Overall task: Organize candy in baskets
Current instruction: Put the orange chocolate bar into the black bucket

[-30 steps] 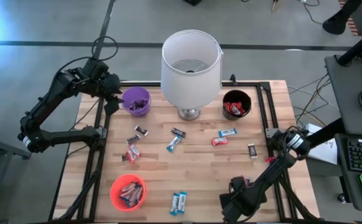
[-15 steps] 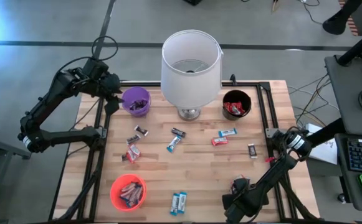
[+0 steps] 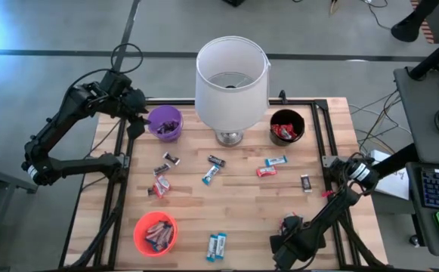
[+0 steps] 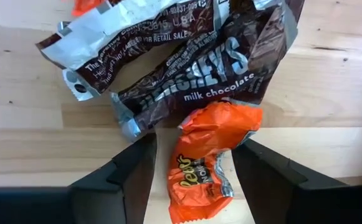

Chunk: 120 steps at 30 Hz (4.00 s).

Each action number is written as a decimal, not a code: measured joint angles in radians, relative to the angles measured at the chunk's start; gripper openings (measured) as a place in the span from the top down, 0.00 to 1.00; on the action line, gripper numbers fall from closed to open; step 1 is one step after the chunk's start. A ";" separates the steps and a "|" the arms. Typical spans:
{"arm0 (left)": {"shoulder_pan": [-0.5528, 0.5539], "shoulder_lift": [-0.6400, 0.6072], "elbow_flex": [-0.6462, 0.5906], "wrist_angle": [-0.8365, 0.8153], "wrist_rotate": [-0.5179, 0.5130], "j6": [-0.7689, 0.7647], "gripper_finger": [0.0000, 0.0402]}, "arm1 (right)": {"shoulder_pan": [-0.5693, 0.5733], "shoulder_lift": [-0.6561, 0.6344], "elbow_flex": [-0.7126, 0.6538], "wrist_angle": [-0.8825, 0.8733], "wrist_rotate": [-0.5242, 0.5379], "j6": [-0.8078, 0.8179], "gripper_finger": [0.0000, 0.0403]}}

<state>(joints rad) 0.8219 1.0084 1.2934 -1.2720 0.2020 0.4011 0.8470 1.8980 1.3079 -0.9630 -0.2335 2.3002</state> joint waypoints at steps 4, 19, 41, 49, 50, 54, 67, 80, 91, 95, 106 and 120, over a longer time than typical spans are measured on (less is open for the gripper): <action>0.000 0.000 0.000 0.000 0.000 0.000 0.53 | 0.006 0.000 -0.004 0.004 -0.021 0.006 0.62; 0.000 0.000 0.000 0.001 0.000 0.000 0.53 | 0.033 -0.003 0.041 0.002 -0.137 0.034 0.97; 0.000 0.022 0.000 0.146 0.539 0.007 0.53 | -0.128 -0.005 0.312 -0.165 0.589 -0.105 0.97; -0.001 0.072 0.000 0.210 0.887 -0.054 0.53 | -0.192 -0.005 0.402 -0.162 0.875 -0.261 0.97; -0.001 0.076 0.000 0.208 0.915 -0.055 0.53 | -0.196 -0.005 0.417 -0.163 0.913 -0.285 0.97; -0.002 0.084 0.000 0.208 0.996 -0.059 0.53 | -0.208 -0.005 0.471 -0.162 1.075 -0.363 0.97; -0.061 0.113 0.000 0.211 1.040 -0.029 0.51 | -0.296 -0.005 0.698 -0.146 1.240 -0.766 0.97; -0.177 0.154 0.000 0.243 1.100 -0.070 0.38 | -0.366 -0.005 0.755 -0.017 1.278 -1.052 0.97; -0.327 0.243 0.002 0.445 0.994 -0.106 0.42 | -0.413 -0.005 0.827 0.164 1.292 -1.335 0.97; -0.362 0.259 0.007 0.511 0.994 -0.131 0.42 | -0.436 -0.005 0.826 0.267 1.269 -1.430 0.97; -0.437 0.282 0.009 0.607 0.988 -0.179 0.42 | -0.465 -0.005 0.825 0.404 1.200 -1.544 0.97; -0.528 0.278 0.009 0.701 0.803 -0.230 0.42 | -0.475 0.041 0.818 0.529 1.104 -1.620 0.97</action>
<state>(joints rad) 0.2940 1.2861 1.3022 -0.5712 1.0047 0.1711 0.3723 1.9389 2.1262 -0.4341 0.8703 0.6803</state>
